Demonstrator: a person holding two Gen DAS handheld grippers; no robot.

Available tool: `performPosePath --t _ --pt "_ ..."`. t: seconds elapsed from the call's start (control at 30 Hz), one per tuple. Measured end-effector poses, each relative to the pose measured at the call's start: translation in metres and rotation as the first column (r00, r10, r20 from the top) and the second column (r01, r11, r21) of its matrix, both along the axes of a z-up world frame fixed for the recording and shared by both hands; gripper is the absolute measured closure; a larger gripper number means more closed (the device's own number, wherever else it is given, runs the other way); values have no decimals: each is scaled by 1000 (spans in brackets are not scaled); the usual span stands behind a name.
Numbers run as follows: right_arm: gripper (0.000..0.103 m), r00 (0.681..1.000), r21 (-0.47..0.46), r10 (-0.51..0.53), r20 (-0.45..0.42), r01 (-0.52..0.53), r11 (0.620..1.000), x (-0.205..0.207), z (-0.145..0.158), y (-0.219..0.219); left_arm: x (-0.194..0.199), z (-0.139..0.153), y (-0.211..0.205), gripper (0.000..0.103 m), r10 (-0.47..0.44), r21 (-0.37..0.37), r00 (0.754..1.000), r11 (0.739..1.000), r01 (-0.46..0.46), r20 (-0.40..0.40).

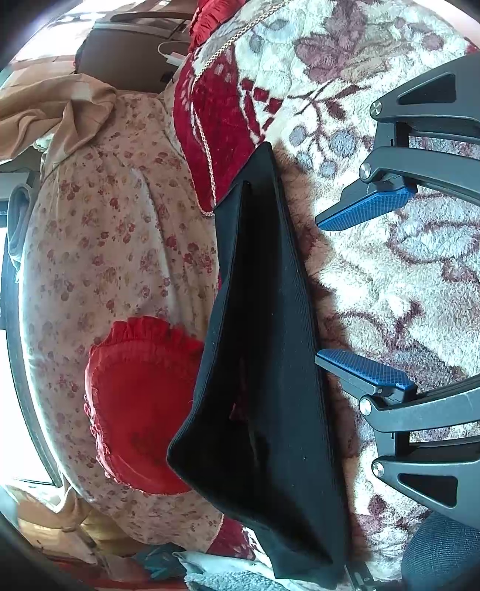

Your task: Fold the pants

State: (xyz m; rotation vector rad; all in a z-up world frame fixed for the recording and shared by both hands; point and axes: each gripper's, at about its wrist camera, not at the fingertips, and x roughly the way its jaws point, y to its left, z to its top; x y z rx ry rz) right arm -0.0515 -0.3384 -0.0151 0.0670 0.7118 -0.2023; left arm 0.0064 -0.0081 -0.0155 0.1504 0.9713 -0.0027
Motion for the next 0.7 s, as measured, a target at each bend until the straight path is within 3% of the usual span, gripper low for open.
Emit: performPosePath --t 0.7 --pt "39 1000 3 -1 1 1 1000 -1 -1 -2 0 -1 0 2 0 -3 1000 1000 0 -2"
